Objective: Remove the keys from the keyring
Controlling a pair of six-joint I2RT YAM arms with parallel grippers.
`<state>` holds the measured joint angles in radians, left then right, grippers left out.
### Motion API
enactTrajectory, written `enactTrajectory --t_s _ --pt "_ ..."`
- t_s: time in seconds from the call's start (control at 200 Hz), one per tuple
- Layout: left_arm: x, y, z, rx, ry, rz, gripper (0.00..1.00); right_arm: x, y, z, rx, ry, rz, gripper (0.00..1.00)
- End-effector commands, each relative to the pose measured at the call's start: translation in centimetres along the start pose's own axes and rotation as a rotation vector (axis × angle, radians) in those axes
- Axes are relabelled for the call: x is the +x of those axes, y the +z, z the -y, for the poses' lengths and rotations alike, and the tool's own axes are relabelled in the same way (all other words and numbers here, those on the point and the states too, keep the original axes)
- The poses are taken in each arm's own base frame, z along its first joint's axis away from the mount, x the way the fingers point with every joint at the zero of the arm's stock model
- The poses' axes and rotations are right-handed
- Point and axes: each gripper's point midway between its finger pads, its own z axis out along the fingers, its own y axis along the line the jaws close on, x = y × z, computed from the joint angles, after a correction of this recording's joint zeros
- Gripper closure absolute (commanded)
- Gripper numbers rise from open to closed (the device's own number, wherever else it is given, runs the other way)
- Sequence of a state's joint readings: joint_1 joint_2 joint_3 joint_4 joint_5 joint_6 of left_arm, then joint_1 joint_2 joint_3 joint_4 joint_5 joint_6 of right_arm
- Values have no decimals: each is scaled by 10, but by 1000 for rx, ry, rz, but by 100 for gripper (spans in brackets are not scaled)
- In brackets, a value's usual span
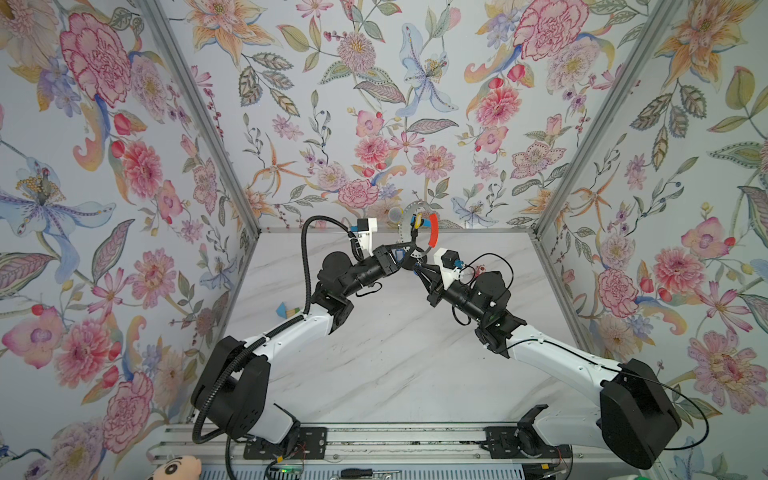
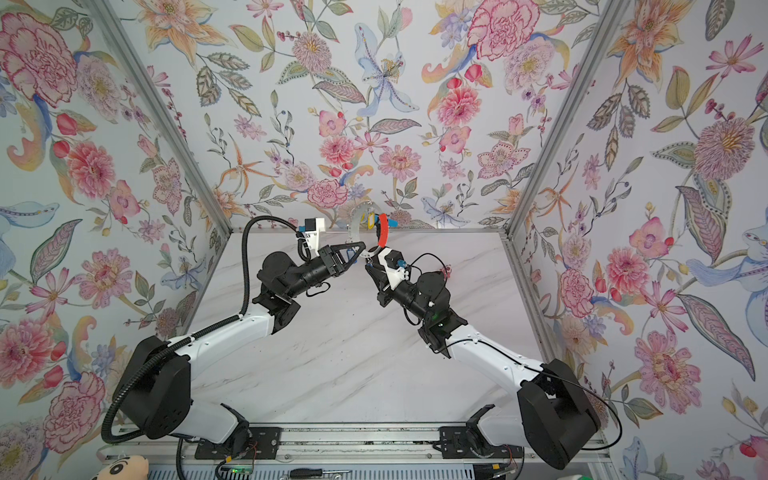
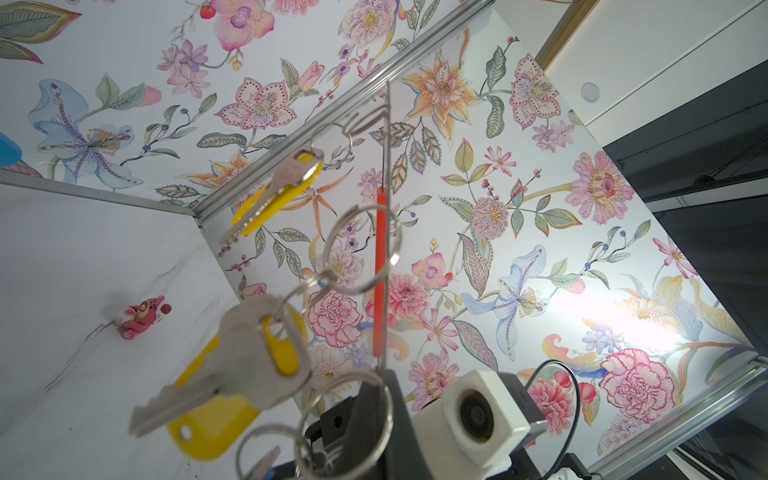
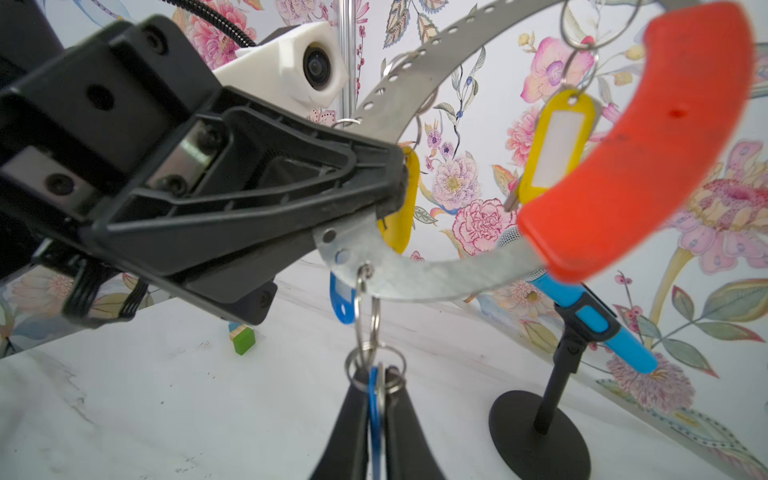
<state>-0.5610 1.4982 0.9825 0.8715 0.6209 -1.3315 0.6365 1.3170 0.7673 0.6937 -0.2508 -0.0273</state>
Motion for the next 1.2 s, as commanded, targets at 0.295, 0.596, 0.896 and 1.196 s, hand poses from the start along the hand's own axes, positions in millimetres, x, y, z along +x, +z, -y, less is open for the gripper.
enactTrajectory --t_s 0.295,0.596,0.896,1.196 --pt "-15 -3 0 -23 46 60 99 -22 -17 1 34 -64 2 100" --pt "0 -10 -20 -53 -5 43 85 -32 -32 8 88 -188 -64 100" --pt "21 -28 -34 -106 -28 -6 62 -45 -36 7 75 -272 -99 100" --pt "48 -59 -46 -218 22 -81 48 -47 -36 11 50 -338 -157 100"
